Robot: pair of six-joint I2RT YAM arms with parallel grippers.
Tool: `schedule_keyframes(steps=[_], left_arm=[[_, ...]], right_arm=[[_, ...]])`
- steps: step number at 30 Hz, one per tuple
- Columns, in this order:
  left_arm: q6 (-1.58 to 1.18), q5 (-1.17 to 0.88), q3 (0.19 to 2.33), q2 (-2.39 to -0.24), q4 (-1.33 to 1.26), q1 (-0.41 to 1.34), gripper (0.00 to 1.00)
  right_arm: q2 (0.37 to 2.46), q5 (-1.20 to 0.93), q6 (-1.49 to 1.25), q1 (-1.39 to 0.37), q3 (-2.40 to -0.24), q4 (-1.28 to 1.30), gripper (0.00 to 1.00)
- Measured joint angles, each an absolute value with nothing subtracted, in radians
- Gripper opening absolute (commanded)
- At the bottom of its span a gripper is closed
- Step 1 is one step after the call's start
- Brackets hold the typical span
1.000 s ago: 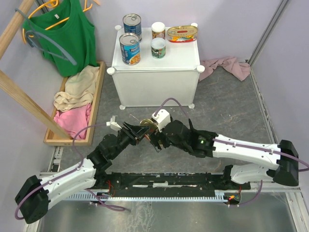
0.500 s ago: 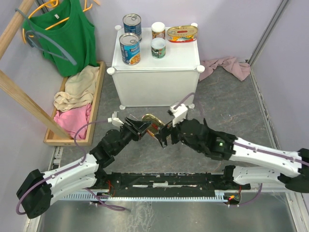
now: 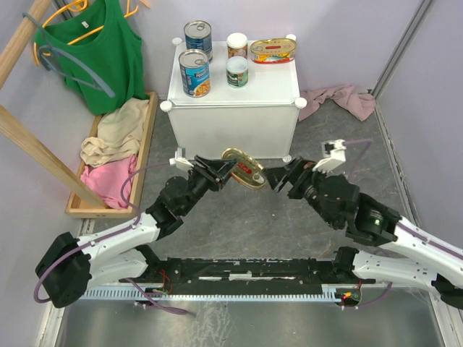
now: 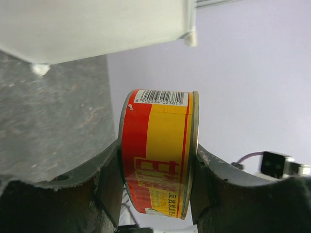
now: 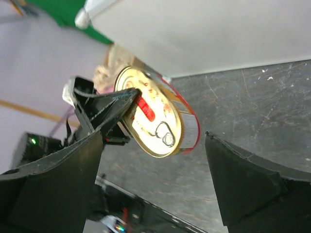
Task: Place and organize the canned foods onto the counter
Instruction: Adjust the canned food.
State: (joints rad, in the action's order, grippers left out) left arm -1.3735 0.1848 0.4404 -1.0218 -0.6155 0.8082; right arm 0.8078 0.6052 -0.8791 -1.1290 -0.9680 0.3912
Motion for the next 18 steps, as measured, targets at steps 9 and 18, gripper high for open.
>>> schedule_keyframes(steps=[9, 18], left_arm=[[-1.376, 0.257, 0.556, -1.088, -0.709, 0.818, 0.03], [-1.421, 0.309, 0.600, -1.148, -0.714, 0.837, 0.03]], right_arm=[[0.712, 0.576, -1.182, -0.982, -0.930, 0.396, 0.90], [0.770, 0.483, -1.288, -0.921, -0.837, 0.321, 0.91]])
